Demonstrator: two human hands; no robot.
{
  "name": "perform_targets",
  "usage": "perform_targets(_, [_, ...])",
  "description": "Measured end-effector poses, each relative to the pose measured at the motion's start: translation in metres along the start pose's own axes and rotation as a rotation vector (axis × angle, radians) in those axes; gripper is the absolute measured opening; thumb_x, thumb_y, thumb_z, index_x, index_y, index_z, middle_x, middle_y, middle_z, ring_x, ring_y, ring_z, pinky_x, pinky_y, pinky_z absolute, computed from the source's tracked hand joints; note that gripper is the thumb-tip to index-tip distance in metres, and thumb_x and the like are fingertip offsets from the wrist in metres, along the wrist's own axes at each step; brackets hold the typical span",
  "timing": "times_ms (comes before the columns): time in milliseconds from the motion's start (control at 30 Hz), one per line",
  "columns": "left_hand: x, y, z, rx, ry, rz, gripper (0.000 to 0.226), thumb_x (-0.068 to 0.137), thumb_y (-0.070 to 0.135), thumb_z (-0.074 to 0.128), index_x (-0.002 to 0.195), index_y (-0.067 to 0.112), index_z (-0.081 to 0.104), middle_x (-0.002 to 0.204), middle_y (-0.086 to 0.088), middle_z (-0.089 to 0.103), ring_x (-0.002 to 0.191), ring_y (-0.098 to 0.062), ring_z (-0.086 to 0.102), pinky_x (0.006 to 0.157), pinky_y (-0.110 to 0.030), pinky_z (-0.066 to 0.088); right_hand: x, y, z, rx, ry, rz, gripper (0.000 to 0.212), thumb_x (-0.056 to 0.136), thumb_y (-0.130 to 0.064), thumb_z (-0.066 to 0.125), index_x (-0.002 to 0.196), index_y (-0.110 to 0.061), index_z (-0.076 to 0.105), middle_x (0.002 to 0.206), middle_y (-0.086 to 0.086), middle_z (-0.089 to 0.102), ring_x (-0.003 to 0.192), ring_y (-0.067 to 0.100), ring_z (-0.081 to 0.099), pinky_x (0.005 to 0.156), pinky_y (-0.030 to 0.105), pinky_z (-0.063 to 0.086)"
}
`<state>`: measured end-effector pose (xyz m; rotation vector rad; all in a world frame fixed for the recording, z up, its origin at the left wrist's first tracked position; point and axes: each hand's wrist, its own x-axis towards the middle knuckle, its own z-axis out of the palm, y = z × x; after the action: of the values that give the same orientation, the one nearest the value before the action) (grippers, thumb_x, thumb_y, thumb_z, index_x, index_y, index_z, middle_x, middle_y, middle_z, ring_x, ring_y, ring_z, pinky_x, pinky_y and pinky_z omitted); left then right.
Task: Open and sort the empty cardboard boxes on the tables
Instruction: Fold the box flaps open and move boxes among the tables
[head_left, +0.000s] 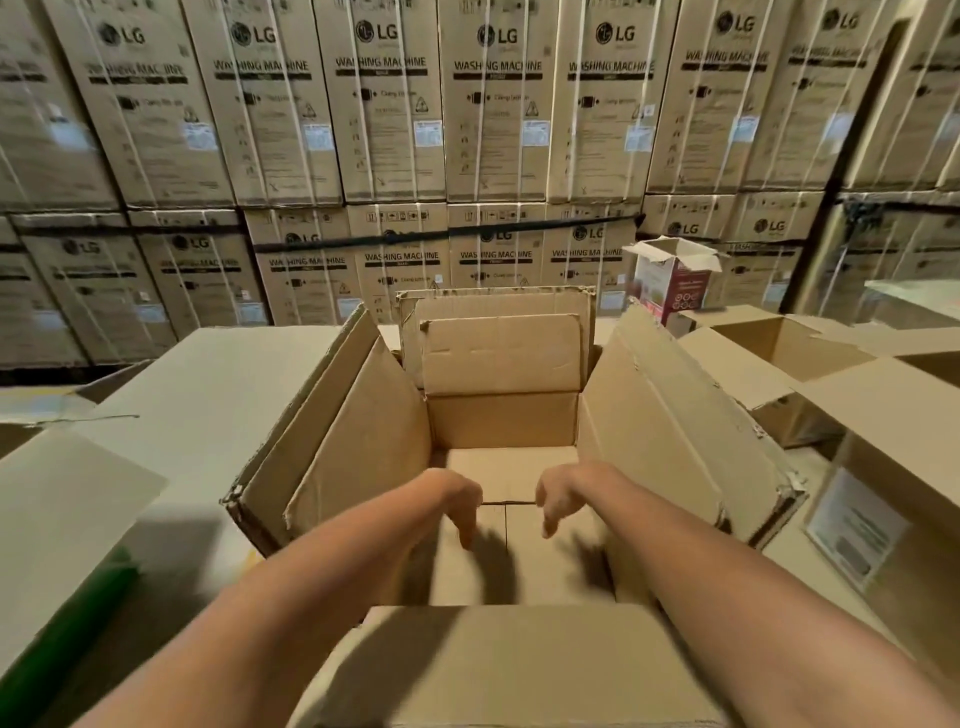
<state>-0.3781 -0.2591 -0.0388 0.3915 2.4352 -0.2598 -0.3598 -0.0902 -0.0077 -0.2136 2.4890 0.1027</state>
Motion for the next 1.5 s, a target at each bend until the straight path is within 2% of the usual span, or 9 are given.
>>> perform_targets(133, [0.03, 0.003, 0.027, -0.013, -0.13, 0.013, 0.084, 0.081, 0.044, 0.079, 0.15, 0.017, 0.04, 0.151, -0.003, 0.045, 0.135, -0.029, 0.046, 0.112, -0.042, 0.039, 0.046, -0.01, 0.035, 0.047, -0.265, 0.051, 0.081, 0.085, -0.043, 0.075, 0.15, -0.01, 0.04, 0.153, 0.012, 0.043, 0.129, 0.036, 0.05, 0.101, 0.042, 0.047])
perform_targets(233, [0.043, 0.02, 0.043, 0.093, -0.165, 0.095, 0.084, 0.072, 0.056, 0.075, 0.146, 0.025, 0.047, 0.14, 0.0, 0.054, 0.128, -0.027, 0.052, 0.107, -0.04, 0.043, 0.067, -0.022, 0.059, 0.069, -0.364, 0.072, 0.097, 0.068, -0.055, 0.08, 0.146, -0.011, 0.042, 0.149, 0.016, 0.045, 0.121, 0.035, 0.053, 0.09, 0.041, 0.049])
perform_targets(300, [0.043, 0.028, 0.051, 0.158, -0.174, 0.094, 0.09, 0.059, 0.063, 0.07, 0.141, 0.027, 0.053, 0.134, -0.002, 0.058, 0.119, -0.029, 0.058, 0.101, -0.044, 0.049, 0.076, -0.031, 0.065, 0.071, -0.405, 0.07, 0.101, 0.069, -0.055, 0.08, 0.151, -0.015, 0.036, 0.149, 0.015, 0.044, 0.121, 0.034, 0.053, 0.097, 0.044, 0.048])
perform_targets(467, [0.032, 0.013, 0.056, 0.051, 0.016, 0.01, 0.077, 0.089, 0.045, 0.066, 0.151, 0.013, 0.035, 0.141, -0.011, 0.054, 0.128, -0.032, 0.053, 0.102, -0.042, 0.047, 0.081, -0.033, 0.073, 0.169, -0.436, 0.092, 0.1, 0.048, -0.053, 0.086, 0.133, -0.014, 0.052, 0.132, 0.006, 0.059, 0.103, 0.031, 0.063, 0.084, 0.041, 0.052])
perform_targets(633, [0.022, -0.021, 0.059, -0.263, 0.142, -0.012, 0.094, 0.086, 0.04, 0.073, 0.157, 0.013, 0.018, 0.153, -0.01, 0.043, 0.136, -0.029, 0.045, 0.106, -0.037, 0.043, 0.023, -0.026, 0.045, 0.325, -0.01, -0.026, 0.091, 0.086, -0.04, 0.074, 0.158, -0.017, 0.022, 0.159, 0.008, 0.035, 0.136, 0.032, 0.045, 0.09, 0.03, 0.043])
perform_targets(867, [-0.034, -0.03, 0.004, -0.355, 0.539, 0.112, 0.09, 0.094, 0.027, 0.062, 0.159, 0.011, 0.001, 0.164, -0.018, 0.009, 0.151, -0.027, 0.017, 0.12, -0.032, 0.021, -0.035, -0.003, 0.001, 0.408, 0.502, -0.142, 0.113, 0.081, -0.056, 0.073, 0.16, -0.02, 0.0, 0.164, 0.012, 0.023, 0.149, 0.027, 0.028, 0.117, 0.037, 0.031])
perform_targets(1067, [-0.137, -0.015, -0.043, -0.389, 1.008, 0.211, 0.082, 0.096, 0.03, 0.061, 0.159, 0.021, 0.01, 0.167, -0.007, 0.006, 0.151, -0.024, 0.018, 0.121, -0.038, 0.023, -0.115, 0.007, -0.023, 0.467, 0.802, -0.245, 0.108, 0.084, -0.062, 0.066, 0.159, -0.032, -0.006, 0.166, 0.009, 0.014, 0.15, 0.029, 0.025, 0.117, 0.046, 0.032])
perform_targets(1267, [-0.24, 0.014, -0.025, -0.419, 1.369, 0.305, 0.07, 0.099, 0.039, 0.054, 0.158, 0.023, 0.019, 0.166, -0.002, 0.012, 0.152, -0.018, 0.014, 0.121, -0.037, 0.018, -0.206, 0.006, -0.016, 0.552, 1.104, -0.395, 0.101, 0.085, -0.06, 0.064, 0.158, -0.035, 0.0, 0.161, 0.005, 0.032, 0.143, 0.025, 0.037, 0.113, 0.048, 0.038])
perform_targets(1500, [-0.309, 0.032, 0.028, -0.469, 1.513, 0.336, 0.065, 0.098, 0.036, 0.056, 0.155, 0.022, 0.028, 0.165, 0.002, 0.019, 0.15, -0.013, 0.022, 0.12, -0.04, 0.027, -0.275, -0.005, 0.03, 0.811, 1.318, -0.544, 0.091, 0.084, -0.061, 0.063, 0.156, -0.045, 0.009, 0.154, -0.011, 0.034, 0.138, 0.01, 0.04, 0.104, 0.044, 0.048])
